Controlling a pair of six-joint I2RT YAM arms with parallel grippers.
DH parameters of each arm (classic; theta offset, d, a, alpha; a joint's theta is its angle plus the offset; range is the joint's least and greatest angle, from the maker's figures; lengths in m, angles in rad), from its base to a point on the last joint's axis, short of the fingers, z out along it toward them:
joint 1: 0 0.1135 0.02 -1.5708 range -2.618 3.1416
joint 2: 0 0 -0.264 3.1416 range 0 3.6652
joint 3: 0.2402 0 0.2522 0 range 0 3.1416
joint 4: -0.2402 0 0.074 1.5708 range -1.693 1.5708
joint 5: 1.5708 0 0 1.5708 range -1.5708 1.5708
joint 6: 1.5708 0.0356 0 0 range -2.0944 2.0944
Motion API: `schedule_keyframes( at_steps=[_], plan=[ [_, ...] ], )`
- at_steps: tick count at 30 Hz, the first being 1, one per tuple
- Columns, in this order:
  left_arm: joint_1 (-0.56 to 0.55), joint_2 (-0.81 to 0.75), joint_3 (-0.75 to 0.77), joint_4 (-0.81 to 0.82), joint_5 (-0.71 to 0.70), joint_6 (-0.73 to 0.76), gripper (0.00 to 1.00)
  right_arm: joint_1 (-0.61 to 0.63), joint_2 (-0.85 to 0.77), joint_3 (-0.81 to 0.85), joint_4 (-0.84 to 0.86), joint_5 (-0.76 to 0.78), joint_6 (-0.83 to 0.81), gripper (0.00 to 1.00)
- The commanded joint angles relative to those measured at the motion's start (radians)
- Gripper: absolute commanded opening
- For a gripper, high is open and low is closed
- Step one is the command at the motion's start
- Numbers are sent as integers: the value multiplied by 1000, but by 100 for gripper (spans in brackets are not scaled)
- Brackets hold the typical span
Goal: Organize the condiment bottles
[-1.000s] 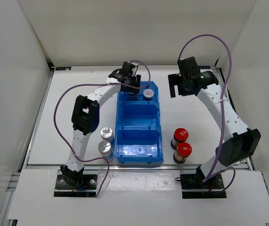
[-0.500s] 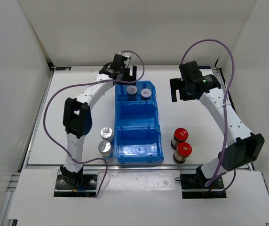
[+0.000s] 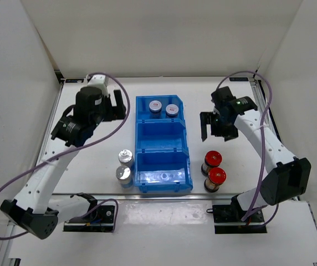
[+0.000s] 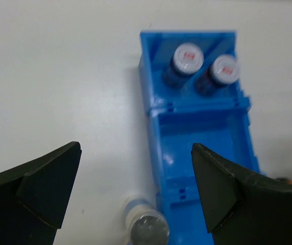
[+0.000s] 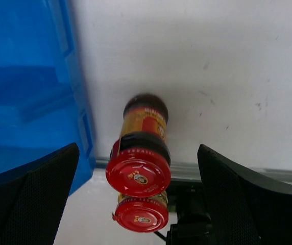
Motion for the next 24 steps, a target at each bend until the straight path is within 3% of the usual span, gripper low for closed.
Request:
schedule_keyframes(
  at_steps=[1, 12, 17, 24],
  plan=[
    [9, -44, -122, -76, 10, -23, 100, 5, -54, -76, -35, -50, 52, 100],
    [9, -131, -194, -195, 31, -68, 100, 45, -147, -321, -27, -74, 161, 100],
    [9, -131, -204, -195, 22, -48, 100, 54, -157, -366, 13, -74, 184, 90],
    [9, -131, -214, -226, 13, -60, 100, 54, -146, -340, 65, -44, 164, 65]
  ],
)
